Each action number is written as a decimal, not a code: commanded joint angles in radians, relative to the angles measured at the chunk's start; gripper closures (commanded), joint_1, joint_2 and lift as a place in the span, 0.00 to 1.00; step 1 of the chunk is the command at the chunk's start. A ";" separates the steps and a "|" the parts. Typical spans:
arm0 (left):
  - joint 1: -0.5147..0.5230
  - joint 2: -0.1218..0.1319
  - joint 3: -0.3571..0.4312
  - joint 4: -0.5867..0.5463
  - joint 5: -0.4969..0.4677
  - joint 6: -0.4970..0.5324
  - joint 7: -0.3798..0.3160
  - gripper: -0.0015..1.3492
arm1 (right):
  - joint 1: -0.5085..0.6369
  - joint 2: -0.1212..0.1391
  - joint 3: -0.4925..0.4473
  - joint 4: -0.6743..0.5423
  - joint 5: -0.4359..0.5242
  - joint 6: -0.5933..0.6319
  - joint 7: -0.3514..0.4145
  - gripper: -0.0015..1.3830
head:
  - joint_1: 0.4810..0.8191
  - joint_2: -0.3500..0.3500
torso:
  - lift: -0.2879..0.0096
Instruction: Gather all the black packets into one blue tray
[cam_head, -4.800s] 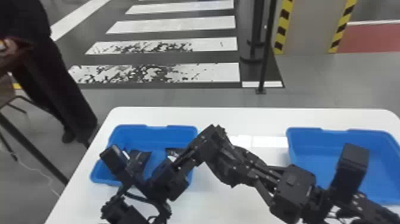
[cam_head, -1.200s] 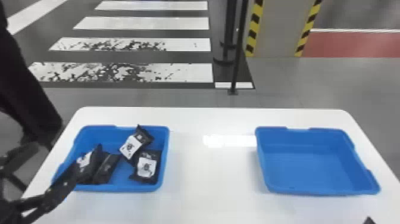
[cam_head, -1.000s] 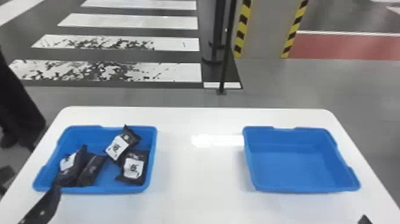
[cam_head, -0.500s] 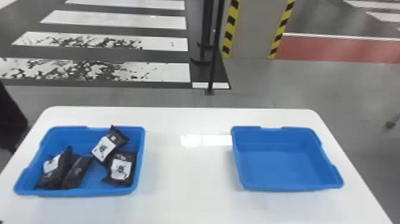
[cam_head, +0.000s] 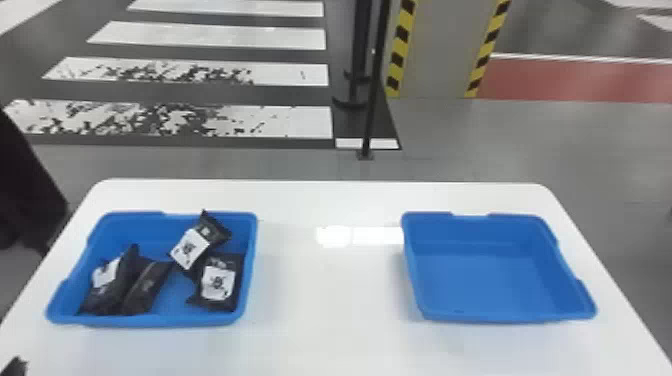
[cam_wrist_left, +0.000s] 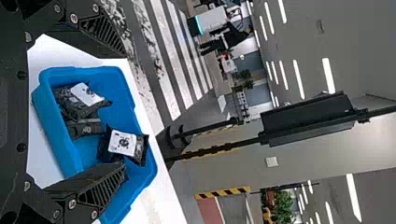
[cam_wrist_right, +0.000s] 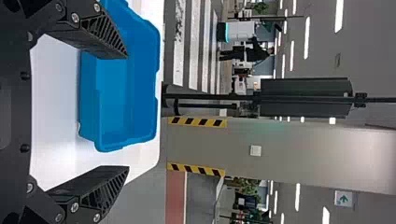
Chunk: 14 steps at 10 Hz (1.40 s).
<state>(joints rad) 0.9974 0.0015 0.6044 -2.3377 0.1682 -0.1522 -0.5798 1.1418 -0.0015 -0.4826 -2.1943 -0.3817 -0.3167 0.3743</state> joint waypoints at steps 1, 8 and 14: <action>-0.008 -0.004 0.000 0.005 0.003 0.000 0.000 0.14 | -0.001 0.002 0.000 0.001 -0.001 0.000 0.002 0.13 | 0.63 0.41 | 0.60; -0.035 -0.004 -0.020 0.054 0.029 0.007 0.000 0.06 | -0.025 0.002 0.022 0.021 -0.013 0.000 0.011 0.13 | 0.63 0.46 | 0.60; -0.035 -0.004 -0.034 0.056 0.037 0.034 0.000 0.05 | -0.028 0.002 0.028 0.036 -0.029 0.000 0.015 0.12 | 0.63 0.44 | 0.60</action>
<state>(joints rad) 0.9618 0.0015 0.5739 -2.2806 0.2053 -0.1201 -0.5798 1.1138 -0.0015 -0.4548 -2.1588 -0.4104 -0.3167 0.3896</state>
